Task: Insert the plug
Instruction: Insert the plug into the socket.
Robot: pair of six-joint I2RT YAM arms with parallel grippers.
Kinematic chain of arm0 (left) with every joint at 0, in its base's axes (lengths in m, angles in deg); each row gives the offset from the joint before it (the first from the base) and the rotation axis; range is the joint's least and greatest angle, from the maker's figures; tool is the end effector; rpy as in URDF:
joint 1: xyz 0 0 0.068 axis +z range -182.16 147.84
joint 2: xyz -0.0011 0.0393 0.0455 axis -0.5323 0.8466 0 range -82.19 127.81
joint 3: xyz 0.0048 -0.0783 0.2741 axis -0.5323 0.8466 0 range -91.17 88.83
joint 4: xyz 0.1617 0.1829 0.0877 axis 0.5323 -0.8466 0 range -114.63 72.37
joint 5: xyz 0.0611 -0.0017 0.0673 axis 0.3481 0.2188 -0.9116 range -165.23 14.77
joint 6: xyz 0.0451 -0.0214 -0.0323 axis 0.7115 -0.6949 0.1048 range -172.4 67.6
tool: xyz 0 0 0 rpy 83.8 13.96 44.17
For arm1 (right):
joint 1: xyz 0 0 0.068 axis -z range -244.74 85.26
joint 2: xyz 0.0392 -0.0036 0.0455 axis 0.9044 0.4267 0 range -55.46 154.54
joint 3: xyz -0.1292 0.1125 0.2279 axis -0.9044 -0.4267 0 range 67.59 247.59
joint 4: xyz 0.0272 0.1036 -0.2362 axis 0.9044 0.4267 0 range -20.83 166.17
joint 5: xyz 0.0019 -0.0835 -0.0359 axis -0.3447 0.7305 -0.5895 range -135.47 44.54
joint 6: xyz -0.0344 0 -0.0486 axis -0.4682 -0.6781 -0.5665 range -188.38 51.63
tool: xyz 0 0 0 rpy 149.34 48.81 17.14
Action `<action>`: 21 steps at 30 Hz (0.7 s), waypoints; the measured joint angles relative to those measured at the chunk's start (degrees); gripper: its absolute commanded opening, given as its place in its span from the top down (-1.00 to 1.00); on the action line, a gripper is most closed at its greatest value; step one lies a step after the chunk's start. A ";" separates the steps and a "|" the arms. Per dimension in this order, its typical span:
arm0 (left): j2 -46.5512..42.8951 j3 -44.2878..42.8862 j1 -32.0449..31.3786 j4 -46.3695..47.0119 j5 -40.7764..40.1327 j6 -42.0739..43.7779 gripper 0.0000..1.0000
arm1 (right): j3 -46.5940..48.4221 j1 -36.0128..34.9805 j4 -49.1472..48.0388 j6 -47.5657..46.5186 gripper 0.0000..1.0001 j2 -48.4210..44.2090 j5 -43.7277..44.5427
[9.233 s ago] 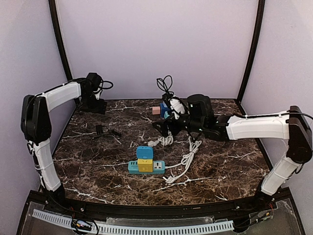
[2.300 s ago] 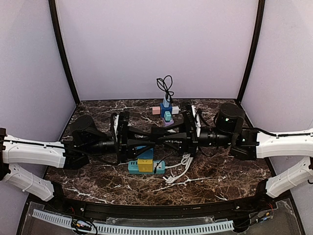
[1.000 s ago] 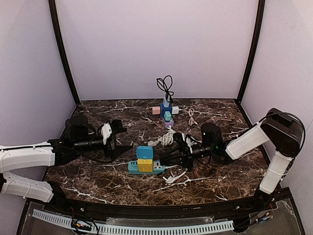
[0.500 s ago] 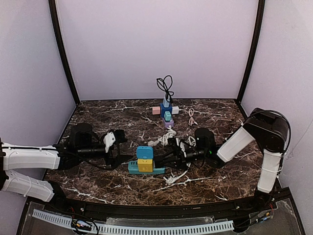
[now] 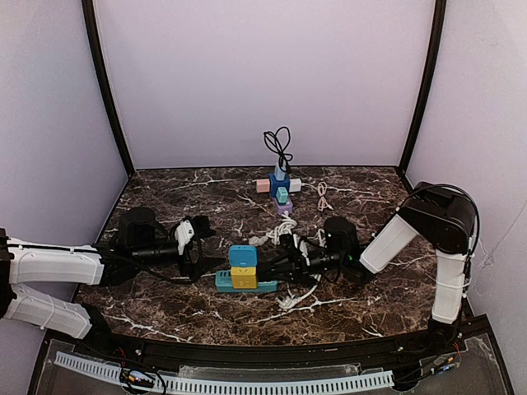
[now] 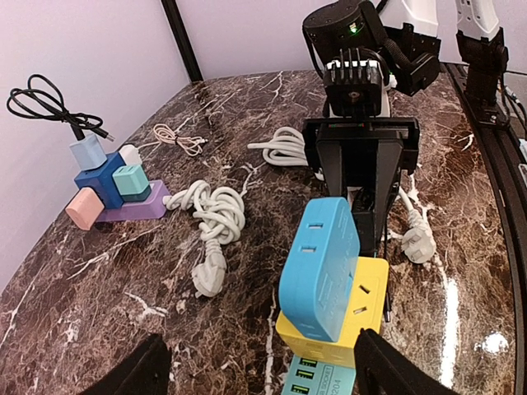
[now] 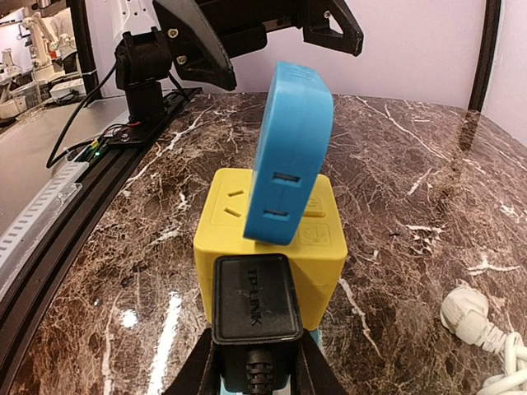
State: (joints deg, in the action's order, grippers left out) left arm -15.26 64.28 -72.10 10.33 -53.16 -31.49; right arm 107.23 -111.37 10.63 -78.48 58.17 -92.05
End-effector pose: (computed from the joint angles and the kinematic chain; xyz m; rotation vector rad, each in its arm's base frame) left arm 0.1751 -0.1681 0.2202 1.1602 1.4315 -0.5840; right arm 0.2213 0.2803 0.1225 -1.3923 1.3209 1.1806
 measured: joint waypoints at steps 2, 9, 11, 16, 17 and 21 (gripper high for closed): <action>0.04 0.00 0.00 0.28 0.00 -0.04 -0.57 | 0.00 -0.13 0.09 -0.28 1.00 0.00 0.04; 0.52 0.00 0.04 0.94 0.07 -0.07 -0.56 | -1.01 -1.75 0.94 -1.27 1.00 -0.37 3.17; 0.68 0.00 0.04 1.09 0.09 -0.07 -0.56 | -1.84 -2.01 0.79 -1.51 1.00 -0.37 3.80; 0.68 0.00 0.04 1.11 0.26 0.02 -0.56 | -1.57 -2.10 1.70 -3.17 1.00 -0.11 4.70; 0.68 0.00 0.04 1.11 0.31 0.09 -0.56 | -1.46 -2.10 1.49 -3.39 1.00 0.15 4.83; 0.68 0.00 0.04 1.11 0.61 0.57 -0.56 | -1.44 -2.12 -1.42 -3.30 1.00 2.03 4.85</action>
State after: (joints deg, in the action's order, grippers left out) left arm -14.58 64.28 -72.06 11.45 -52.55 -30.92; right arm 105.79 -113.49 9.21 -81.78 60.20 -87.20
